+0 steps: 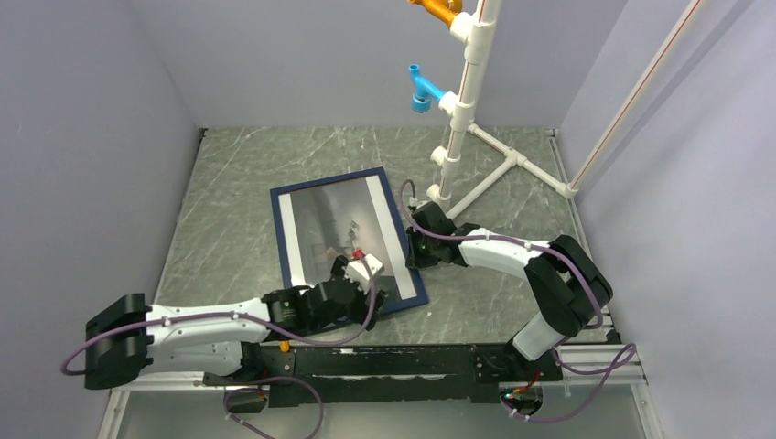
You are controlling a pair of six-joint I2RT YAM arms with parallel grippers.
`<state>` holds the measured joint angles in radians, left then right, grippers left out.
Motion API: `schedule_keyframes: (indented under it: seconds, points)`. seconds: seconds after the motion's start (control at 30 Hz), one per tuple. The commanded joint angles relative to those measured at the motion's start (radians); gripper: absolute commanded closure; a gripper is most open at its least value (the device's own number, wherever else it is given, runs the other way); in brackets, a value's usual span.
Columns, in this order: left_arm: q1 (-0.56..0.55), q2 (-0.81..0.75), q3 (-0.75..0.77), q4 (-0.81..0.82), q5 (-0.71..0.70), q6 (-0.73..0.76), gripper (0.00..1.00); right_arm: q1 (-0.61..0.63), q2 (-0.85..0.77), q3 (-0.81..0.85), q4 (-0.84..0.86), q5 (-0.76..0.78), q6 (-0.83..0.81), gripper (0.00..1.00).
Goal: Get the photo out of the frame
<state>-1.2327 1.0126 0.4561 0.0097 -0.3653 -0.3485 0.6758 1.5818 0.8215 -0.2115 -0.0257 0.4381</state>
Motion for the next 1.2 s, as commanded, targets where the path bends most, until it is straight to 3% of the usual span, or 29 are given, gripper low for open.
schedule_keyframes:
  seconds: [0.0,0.47,0.93,1.03,1.17]
  points:
    - [0.002,0.123,0.115,-0.059,-0.057,0.054,0.01,0.001,-0.035,0.084,-0.077,0.034,0.039,1.0]
    - [-0.238,0.549,0.401,-0.187,-0.445,0.137,0.01,0.001,-0.043,0.168,-0.185,-0.006,0.125,1.0]
    - [-0.285,0.864,0.572,-0.313,-0.715,0.18,0.01,0.0,-0.031,0.206,-0.221,-0.03,0.171,1.0]
    - [-0.285,0.924,0.616,-0.35,-0.797,0.175,0.07,0.001,-0.033,0.206,-0.221,-0.032,0.175,1.0]
    - [-0.285,0.958,0.653,-0.42,-0.88,0.122,0.28,0.001,-0.033,0.206,-0.223,-0.036,0.178,1.0]
